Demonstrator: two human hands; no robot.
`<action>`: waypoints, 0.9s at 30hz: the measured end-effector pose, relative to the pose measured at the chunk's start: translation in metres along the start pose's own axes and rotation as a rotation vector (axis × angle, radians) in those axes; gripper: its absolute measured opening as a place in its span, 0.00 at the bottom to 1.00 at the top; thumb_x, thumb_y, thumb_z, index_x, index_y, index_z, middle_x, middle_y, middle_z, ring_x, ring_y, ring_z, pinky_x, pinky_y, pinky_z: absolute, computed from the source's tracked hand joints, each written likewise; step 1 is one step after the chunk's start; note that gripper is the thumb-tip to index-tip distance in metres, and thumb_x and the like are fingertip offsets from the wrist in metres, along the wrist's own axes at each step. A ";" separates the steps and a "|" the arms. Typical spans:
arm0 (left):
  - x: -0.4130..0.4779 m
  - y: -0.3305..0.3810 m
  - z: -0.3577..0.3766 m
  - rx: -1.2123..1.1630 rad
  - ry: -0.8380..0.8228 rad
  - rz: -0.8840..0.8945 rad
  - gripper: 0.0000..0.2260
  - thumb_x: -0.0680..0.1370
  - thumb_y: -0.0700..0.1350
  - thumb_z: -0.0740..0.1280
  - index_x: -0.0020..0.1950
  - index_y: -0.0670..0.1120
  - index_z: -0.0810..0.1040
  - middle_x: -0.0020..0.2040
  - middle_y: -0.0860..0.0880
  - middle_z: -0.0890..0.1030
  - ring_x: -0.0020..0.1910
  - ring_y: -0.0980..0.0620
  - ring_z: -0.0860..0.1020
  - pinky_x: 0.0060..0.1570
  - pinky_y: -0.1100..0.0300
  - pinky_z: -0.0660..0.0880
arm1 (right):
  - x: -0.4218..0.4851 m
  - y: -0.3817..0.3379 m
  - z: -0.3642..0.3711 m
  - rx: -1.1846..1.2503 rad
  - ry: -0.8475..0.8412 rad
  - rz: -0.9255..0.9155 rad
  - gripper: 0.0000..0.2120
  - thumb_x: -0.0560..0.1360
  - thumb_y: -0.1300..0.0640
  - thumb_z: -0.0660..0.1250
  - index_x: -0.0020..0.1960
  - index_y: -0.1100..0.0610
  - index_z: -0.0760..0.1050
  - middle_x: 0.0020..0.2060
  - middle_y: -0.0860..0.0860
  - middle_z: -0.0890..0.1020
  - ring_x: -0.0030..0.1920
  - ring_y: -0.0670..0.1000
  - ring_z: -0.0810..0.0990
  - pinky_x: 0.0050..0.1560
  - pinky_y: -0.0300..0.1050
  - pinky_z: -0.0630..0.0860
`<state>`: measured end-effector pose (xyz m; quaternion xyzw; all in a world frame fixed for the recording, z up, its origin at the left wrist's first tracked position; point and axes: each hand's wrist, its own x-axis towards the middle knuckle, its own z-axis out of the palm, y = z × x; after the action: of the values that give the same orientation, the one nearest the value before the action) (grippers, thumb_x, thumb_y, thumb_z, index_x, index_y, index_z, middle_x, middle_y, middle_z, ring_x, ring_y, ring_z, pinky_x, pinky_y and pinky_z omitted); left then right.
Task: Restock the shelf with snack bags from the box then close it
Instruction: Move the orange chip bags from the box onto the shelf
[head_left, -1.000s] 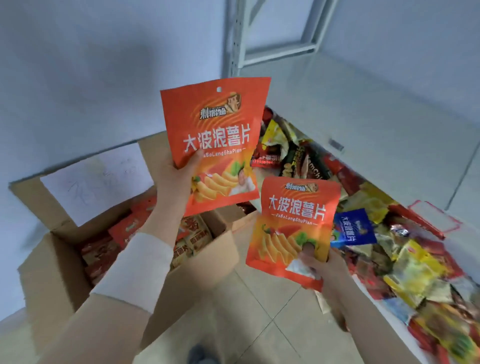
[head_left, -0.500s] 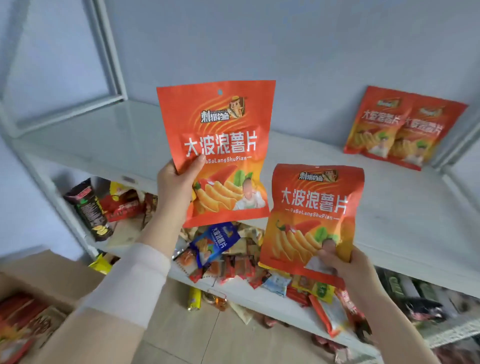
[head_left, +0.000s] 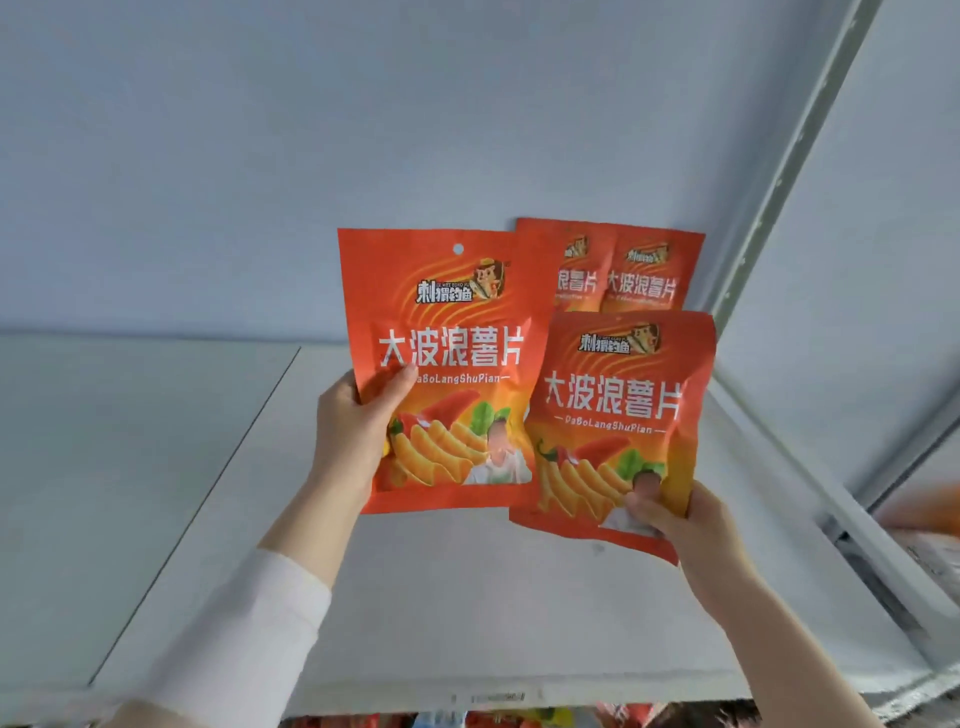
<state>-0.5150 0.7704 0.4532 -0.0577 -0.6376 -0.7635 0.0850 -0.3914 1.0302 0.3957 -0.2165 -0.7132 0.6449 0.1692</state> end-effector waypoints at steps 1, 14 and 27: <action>0.011 -0.006 0.014 0.005 -0.028 -0.011 0.02 0.73 0.47 0.71 0.43 0.51 0.80 0.35 0.58 0.84 0.37 0.59 0.83 0.36 0.66 0.78 | 0.014 0.002 -0.004 0.006 0.012 -0.001 0.09 0.69 0.63 0.72 0.48 0.57 0.78 0.43 0.58 0.84 0.43 0.59 0.83 0.46 0.54 0.79; 0.140 -0.094 0.168 0.047 -0.053 -0.020 0.02 0.73 0.50 0.71 0.43 0.55 0.79 0.42 0.58 0.83 0.45 0.57 0.81 0.47 0.58 0.78 | 0.205 0.009 -0.047 0.081 -0.038 -0.025 0.30 0.55 0.46 0.80 0.53 0.55 0.77 0.50 0.59 0.83 0.50 0.62 0.82 0.54 0.60 0.77; 0.210 -0.167 0.243 0.208 0.106 0.095 0.13 0.76 0.46 0.69 0.58 0.45 0.76 0.48 0.54 0.80 0.45 0.63 0.78 0.39 0.77 0.73 | 0.343 0.034 -0.059 -0.170 0.096 -0.096 0.09 0.72 0.58 0.71 0.51 0.56 0.75 0.45 0.54 0.80 0.42 0.49 0.79 0.40 0.40 0.73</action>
<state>-0.7599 1.0264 0.3774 -0.0382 -0.7046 -0.6903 0.1603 -0.6486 1.2636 0.3552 -0.2260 -0.7660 0.5621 0.2149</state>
